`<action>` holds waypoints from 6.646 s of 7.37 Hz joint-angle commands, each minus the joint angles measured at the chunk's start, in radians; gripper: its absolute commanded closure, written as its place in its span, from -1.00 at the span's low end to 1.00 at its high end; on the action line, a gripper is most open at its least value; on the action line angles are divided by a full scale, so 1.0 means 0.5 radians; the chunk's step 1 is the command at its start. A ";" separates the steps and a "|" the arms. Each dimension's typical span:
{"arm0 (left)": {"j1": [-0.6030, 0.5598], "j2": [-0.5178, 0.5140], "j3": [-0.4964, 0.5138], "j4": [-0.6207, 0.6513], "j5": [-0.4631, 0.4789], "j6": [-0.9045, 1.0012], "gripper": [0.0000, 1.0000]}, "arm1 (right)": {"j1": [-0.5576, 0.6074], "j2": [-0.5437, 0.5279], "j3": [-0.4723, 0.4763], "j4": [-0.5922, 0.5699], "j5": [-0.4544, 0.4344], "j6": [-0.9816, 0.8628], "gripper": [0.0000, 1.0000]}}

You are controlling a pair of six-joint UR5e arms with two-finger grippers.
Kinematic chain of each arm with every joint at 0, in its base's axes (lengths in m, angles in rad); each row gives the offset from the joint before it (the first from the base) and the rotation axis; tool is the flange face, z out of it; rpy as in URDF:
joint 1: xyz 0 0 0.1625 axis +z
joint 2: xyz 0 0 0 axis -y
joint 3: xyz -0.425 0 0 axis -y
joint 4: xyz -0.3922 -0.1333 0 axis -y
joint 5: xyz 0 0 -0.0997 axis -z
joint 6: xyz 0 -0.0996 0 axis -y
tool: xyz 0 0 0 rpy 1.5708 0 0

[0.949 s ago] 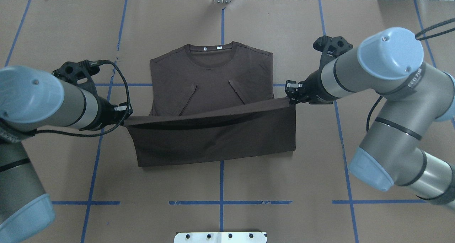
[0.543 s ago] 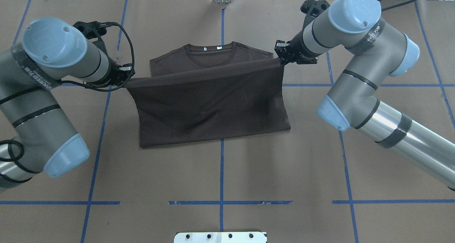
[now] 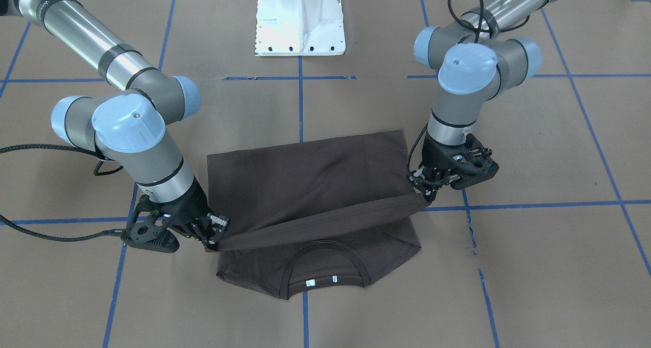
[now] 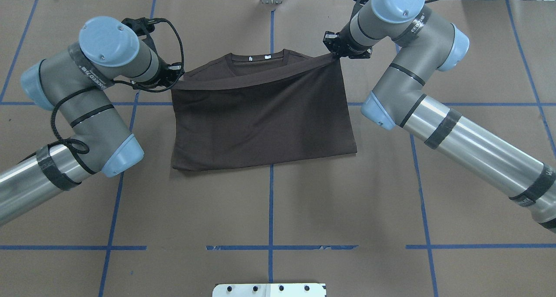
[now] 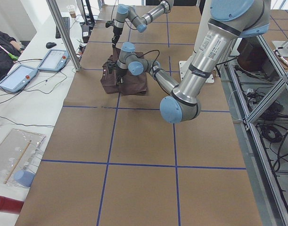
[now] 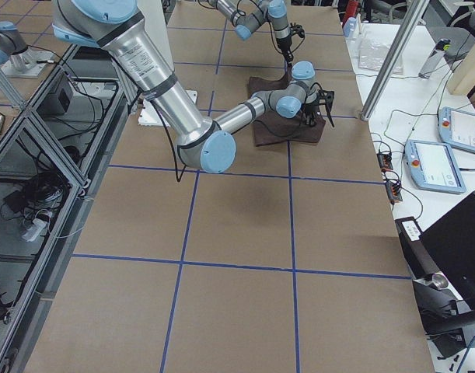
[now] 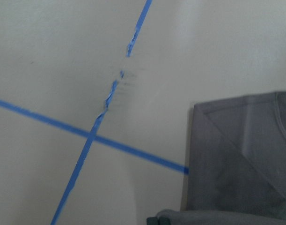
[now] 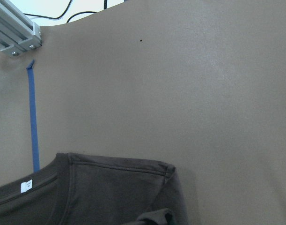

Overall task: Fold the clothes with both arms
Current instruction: 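Lift the hem with both grippers and fold it toward the collar, then lay the hem down at the collar and open both grippers, then move the right gripper to the folded shirt's corner nearest it and grasp, then drag the grasped shirt corner toward the robot with the right gripper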

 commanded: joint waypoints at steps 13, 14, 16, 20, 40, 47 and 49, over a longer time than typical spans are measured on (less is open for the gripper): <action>-0.128 -0.161 0.457 -0.341 0.004 -0.006 1.00 | -0.008 0.024 -0.043 0.017 -0.032 0.012 0.72; -0.125 -0.161 0.457 -0.341 0.004 -0.006 0.95 | -0.008 0.021 -0.046 0.017 -0.032 0.009 0.44; -0.122 -0.170 0.460 -0.341 0.004 0.003 -0.48 | -0.017 0.015 -0.055 0.017 -0.038 0.003 -1.00; -0.147 -0.167 0.445 -0.310 -0.006 0.043 -1.00 | -0.066 -0.155 0.100 0.014 0.085 -0.015 -1.00; -0.138 -0.128 0.117 -0.264 -0.003 -0.098 -1.00 | -0.982 -1.723 1.781 -0.011 0.063 0.003 1.00; 0.443 0.176 -0.572 0.106 -0.095 -0.813 -0.97 | -0.721 -1.489 1.847 0.032 0.054 0.166 -1.00; 0.824 0.152 -0.504 0.144 0.122 -1.211 -0.78 | -0.558 -1.393 1.804 0.032 0.048 0.166 -1.00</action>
